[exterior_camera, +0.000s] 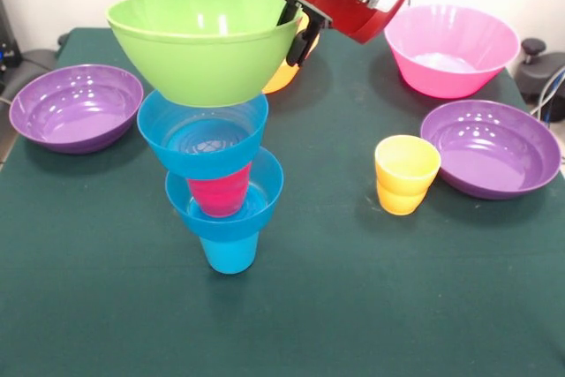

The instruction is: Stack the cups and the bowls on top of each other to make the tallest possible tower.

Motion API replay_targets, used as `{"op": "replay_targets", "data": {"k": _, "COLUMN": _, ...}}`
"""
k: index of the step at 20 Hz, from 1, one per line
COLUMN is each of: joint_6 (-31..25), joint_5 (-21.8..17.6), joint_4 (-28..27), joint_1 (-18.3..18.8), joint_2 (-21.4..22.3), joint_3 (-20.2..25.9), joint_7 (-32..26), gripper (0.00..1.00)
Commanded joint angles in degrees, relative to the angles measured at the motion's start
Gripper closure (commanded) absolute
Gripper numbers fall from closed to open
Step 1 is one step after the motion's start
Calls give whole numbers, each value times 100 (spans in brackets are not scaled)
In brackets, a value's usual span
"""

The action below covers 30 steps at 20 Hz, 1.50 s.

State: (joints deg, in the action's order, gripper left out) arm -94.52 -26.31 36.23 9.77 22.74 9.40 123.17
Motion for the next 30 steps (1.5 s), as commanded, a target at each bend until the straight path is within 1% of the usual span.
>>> {"op": "replay_targets", "data": {"k": 1, "joint_6": 94, "joint_5": -233, "joint_4": 238, "joint_1": 95, "joint_2": -173, "joint_3": 197, "joint_7": -1321, "gripper": 100}}
{"op": "replay_targets", "data": {"k": 2, "joint_6": 15, "joint_5": -279, "joint_4": 45, "joint_1": 106, "joint_2": -278, "joint_3": 239, "joint_7": -1383, "gripper": 100}}
{"op": "replay_targets", "data": {"k": 3, "joint_6": 15, "joint_5": -291, "joint_4": 8, "joint_1": 110, "joint_2": -296, "joint_3": 252, "joint_7": -1417, "gripper": 100}}
{"op": "replay_targets", "data": {"k": 5, "joint_6": 72, "joint_5": -255, "joint_4": 133, "joint_1": 126, "joint_2": -239, "joint_3": 239, "joint_7": -1417, "gripper": 100}}
{"op": "replay_targets", "data": {"k": 7, "joint_6": 116, "joint_5": -250, "joint_4": 133, "joint_1": 133, "joint_2": -277, "joint_3": 261, "joint_7": -1423, "gripper": 100}}
{"op": "replay_targets", "data": {"k": 12, "joint_6": 83, "joint_5": -269, "joint_4": -92, "joint_1": 185, "joint_2": -440, "joint_3": 347, "joint_7": -1507, "gripper": 100}}
{"op": "replay_targets", "data": {"k": 21, "joint_6": 218, "joint_5": -175, "joint_4": 41, "joint_1": 207, "joint_2": -405, "joint_3": 319, "joint_7": -1463, "gripper": 100}}
{"op": "replay_targets", "data": {"k": 22, "joint_6": 73, "joint_5": -230, "joint_4": -243, "joint_1": 212, "joint_2": -511, "joint_3": 372, "joint_7": -1537, "gripper": 100}}
{"op": "replay_targets", "data": {"k": 25, "joint_6": 152, "joint_5": -201, "joint_4": -179, "joint_1": 212, "joint_2": -511, "joint_3": 366, "joint_7": -1524, "gripper": 100}}
{"op": "replay_targets", "data": {"k": 30, "joint_6": 138, "joint_5": -202, "joint_4": -228, "joint_1": 220, "joint_2": -552, "joint_3": 378, "joint_7": -1545, "gripper": 100}}
